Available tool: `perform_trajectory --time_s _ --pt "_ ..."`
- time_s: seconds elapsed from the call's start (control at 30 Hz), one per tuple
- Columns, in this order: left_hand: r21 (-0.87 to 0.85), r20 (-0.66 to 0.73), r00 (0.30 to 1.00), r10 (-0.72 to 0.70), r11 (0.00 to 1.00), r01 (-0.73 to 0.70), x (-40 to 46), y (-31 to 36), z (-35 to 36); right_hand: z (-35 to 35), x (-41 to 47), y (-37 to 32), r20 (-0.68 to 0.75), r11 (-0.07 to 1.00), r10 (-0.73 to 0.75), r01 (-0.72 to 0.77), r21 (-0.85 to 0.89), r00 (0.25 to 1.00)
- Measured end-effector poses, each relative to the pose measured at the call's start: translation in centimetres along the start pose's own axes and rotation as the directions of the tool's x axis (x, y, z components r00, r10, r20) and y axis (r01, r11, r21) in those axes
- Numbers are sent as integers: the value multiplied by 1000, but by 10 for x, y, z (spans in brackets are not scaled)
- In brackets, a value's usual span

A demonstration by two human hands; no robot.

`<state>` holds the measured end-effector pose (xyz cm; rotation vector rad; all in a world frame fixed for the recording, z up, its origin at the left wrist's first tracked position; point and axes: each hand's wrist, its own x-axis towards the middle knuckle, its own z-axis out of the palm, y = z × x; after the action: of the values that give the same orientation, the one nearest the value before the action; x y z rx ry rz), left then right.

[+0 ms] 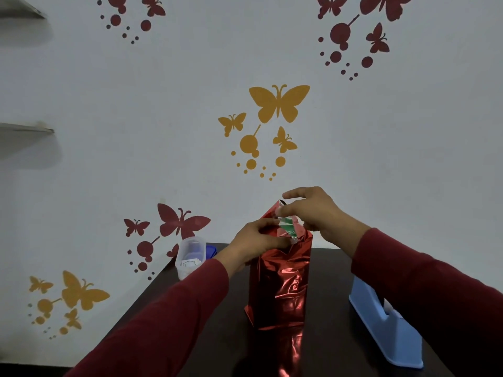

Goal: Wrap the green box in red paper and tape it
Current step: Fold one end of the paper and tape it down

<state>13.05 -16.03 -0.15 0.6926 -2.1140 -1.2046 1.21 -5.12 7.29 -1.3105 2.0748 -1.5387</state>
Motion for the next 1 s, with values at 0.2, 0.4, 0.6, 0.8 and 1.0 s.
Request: perform_trajectory --time_s 0.2,0.4,0.6,0.8,1.0 --pt "-22 0 1000 3 1000 -3 0 -2 2 0 8 16 34 1000 15 -14 -8 999" --pt "-67 -8 1000 8 998 -9 2 -3 2 -1 11 23 -4 996 4 -4 -84 1000" --pt "-81 1 1000 1 997 -1 2 -3 2 -1 12 26 -7 995 7 -7 -101 1000" --pt "-84 -10 1000 -7 996 6 1 -2 1 -4 16 26 -12 995 -11 10 -95 1000" --pt "-101 -9 1000 -4 995 3 3 -3 2 -3 18 29 29 986 12 -7 -169 1000"
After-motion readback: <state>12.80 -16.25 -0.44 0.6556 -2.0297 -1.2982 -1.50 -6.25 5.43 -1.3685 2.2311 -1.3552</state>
